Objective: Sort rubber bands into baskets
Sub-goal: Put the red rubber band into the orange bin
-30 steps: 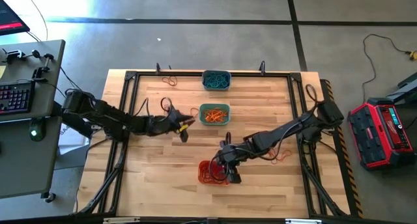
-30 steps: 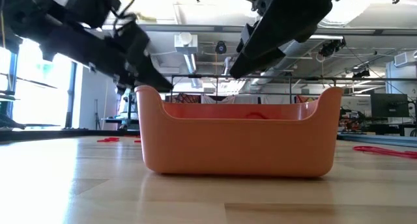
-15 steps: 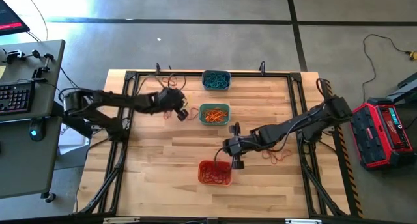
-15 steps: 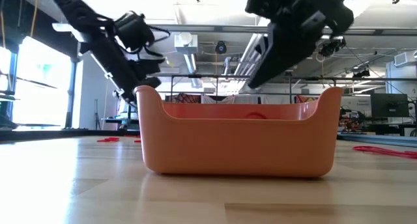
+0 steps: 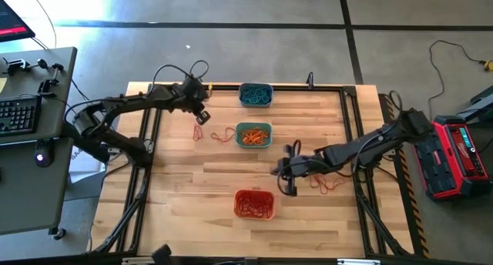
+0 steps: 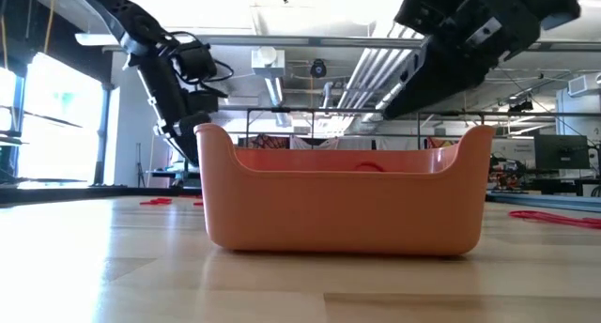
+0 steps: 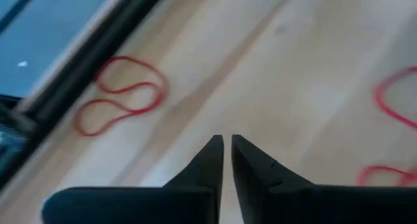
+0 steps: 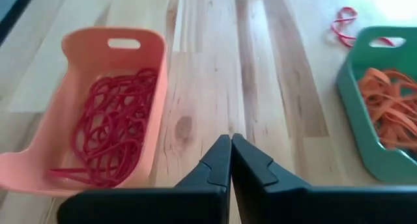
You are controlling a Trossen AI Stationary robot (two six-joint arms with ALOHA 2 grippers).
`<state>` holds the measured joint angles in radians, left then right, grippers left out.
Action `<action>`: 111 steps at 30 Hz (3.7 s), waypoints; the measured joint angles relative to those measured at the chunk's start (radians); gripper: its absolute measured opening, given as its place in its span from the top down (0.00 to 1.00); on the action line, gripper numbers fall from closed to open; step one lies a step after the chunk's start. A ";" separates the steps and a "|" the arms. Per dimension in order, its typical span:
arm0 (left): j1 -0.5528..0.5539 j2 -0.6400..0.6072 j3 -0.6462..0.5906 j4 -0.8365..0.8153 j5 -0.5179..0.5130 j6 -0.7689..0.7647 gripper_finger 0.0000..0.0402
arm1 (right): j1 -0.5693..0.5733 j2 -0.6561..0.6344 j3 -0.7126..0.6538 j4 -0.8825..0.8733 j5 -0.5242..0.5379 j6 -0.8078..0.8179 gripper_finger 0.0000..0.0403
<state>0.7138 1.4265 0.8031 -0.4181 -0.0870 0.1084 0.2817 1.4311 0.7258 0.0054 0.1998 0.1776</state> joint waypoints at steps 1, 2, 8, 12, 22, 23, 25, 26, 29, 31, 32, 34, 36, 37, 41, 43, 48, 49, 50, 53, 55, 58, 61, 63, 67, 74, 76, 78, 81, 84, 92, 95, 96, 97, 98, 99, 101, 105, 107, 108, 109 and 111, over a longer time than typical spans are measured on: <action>0.016 0.000 0.002 0.002 -0.009 0.008 0.93 | 0.000 -0.016 -0.018 0.009 0.009 0.009 1.00; 0.032 0.000 0.004 0.004 -0.012 0.014 0.91 | 0.000 -0.033 -0.035 0.020 0.015 0.021 1.00; 0.125 0.027 0.004 0.005 0.036 0.034 0.82 | 0.000 -0.085 -0.076 0.040 0.044 0.059 1.00; 0.156 0.088 0.004 0.028 0.052 0.051 0.77 | 0.000 -0.086 -0.076 0.057 0.041 0.050 1.00; 0.170 0.253 0.136 0.050 0.027 0.024 0.74 | 0.000 -0.086 -0.076 0.060 0.037 0.055 1.00; 0.170 0.269 0.149 0.044 0.030 0.024 0.74 | 0.000 -0.086 -0.076 0.060 0.037 0.055 1.00; 0.170 0.301 0.167 0.037 0.030 0.024 0.74 | 0.000 -0.086 -0.076 0.059 0.037 0.057 1.00; 0.170 0.316 0.173 0.035 0.030 0.024 0.74 | 0.000 -0.086 -0.076 0.059 0.037 0.058 1.00; 0.170 0.361 0.191 0.036 0.022 0.023 0.74 | 0.000 -0.086 -0.076 0.057 0.037 0.058 1.00; 0.170 0.378 0.200 0.039 0.021 0.017 0.74 | 0.000 -0.086 -0.076 0.051 0.037 0.058 1.00; 0.170 0.385 0.202 0.044 0.016 0.016 0.74 | 0.000 -0.086 -0.076 0.047 0.037 0.058 1.00; 0.170 0.392 0.203 0.055 0.005 0.014 0.74 | 0.000 -0.086 -0.076 0.041 0.043 0.058 1.00; 0.170 0.394 0.203 0.065 -0.006 0.003 0.74 | 0.000 -0.085 -0.076 0.038 0.052 0.058 1.00; 0.170 0.394 0.203 0.067 -0.008 0.001 0.74 | 0.000 -0.085 -0.076 0.037 0.055 0.058 1.00; 0.173 0.395 0.203 0.084 -0.008 0.004 0.74 | 0.000 -0.085 -0.076 0.036 0.055 0.058 1.00; 0.176 0.403 0.203 0.091 -0.002 0.026 0.74 | 0.000 -0.085 -0.076 0.036 0.055 0.058 1.00; 0.197 0.439 0.208 0.098 0.060 0.041 0.74 | 0.000 -0.085 -0.076 0.036 0.055 0.058 1.00; 0.200 0.444 0.208 0.098 0.077 0.042 0.74 | 0.000 -0.085 -0.076 0.036 0.055 0.058 1.00; 0.200 0.447 0.208 0.096 0.077 0.043 0.74 | 0.000 -0.085 -0.076 0.036 0.055 0.058 1.00; 0.198 0.448 0.207 0.095 0.069 0.050 0.76 | 0.000 -0.085 -0.076 0.034 0.055 0.058 1.00; 0.195 0.444 0.206 0.097 0.064 0.065 0.80 | 0.000 -0.085 -0.076 0.032 0.055 0.058 1.00; 0.193 0.431 0.205 0.096 0.055 0.089 0.89 | 0.000 -0.085 -0.076 0.030 0.055 0.058 1.00; 0.192 0.412 0.203 0.085 0.058 0.103 0.98 | 0.000 -0.085 -0.076 0.028 0.055 0.058 1.00; 0.186 0.398 0.201 0.079 0.047 0.091 0.99 | 0.000 -0.085 -0.076 0.028 0.055 0.061 1.00; 0.143 0.342 0.199 0.038 0.017 0.092 0.99 | 0.000 -0.085 -0.076 0.028 0.055 0.067 1.00; 0.006 0.200 0.200 -0.083 -0.023 0.085 1.00 | 0.000 -0.085 -0.091 0.047 0.056 0.068 1.00; -0.055 0.150 0.198 -0.117 -0.019 0.067 1.00 | 0.000 -0.085 -0.112 0.062 0.054 0.073 1.00; -0.124 0.096 0.185 -0.117 -0.018 0.036 1.00 | 0.000 -0.085 -0.133 0.084 0.054 0.087 1.00; -0.241 0.031 0.174 -0.113 -0.019 -0.019 1.00 | 0.000 -0.085 -0.161 0.104 0.055 0.111 1.00; -0.370 -0.010 0.172 -0.101 -0.018 -0.066 1.00 | 0.009 -0.085 -0.191 0.166 0.079 0.105 1.00; -0.658 -0.022 0.172 0.029 -0.016 -0.180 1.00 | 0.029 -0.085 -0.210 0.195 0.141 0.086 1.00; -0.735 -0.009 0.172 0.068 -0.016 -0.212 1.00 | 0.029 -0.085 -0.210 0.195 0.141 0.084 1.00; -0.758 -0.006 0.172 0.089 -0.016 -0.220 1.00 | 0.029 -0.085 -0.210 0.195 0.141 0.084 1.00; -0.779 -0.001 0.173 0.111 -0.017 -0.230 1.00 | 0.029 -0.085 -0.211 0.195 0.141 0.084 1.00; -0.799 0.001 0.173 0.127 -0.016 -0.237 1.00 | 0.029 -0.085 -0.211 0.195 0.141 0.084 1.00; -0.819 0.002 0.173 0.141 -0.017 -0.239 1.00 | 0.029 -0.085 -0.211 0.195 0.141 0.084 1.00; -0.856 0.018 0.173 0.201 -0.022 -0.239 1.00 | 0.029 -0.085 -0.211 0.196 0.142 0.084 1.00; -0.916 0.067 0.186 0.266 -0.030 -0.247 1.00 | 0.026 -0.085 -0.211 0.198 0.142 0.084 1.00; -0.942 0.107 0.214 0.262 -0.031 -0.246 1.00 | 0.026 -0.085 -0.211 0.199 0.142 0.084 1.00; -0.955 0.128 0.234 0.263 -0.031 -0.245 1.00 | 0.026 -0.085 -0.211 0.200 0.142 0.084 1.00; -0.968 0.151 0.256 0.267 -0.029 -0.238 1.00 | 0.026 -0.085 -0.211 0.197 0.141 0.085 1.00; -0.992 0.197 0.306 0.256 -0.010 -0.223 1.00 | 0.026 -0.085 -0.211 0.197 0.141 0.094 1.00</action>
<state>-0.2781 1.6234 1.1093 -0.1622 -0.0969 -0.1145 0.3077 1.3464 0.5148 0.2027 0.3405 0.2717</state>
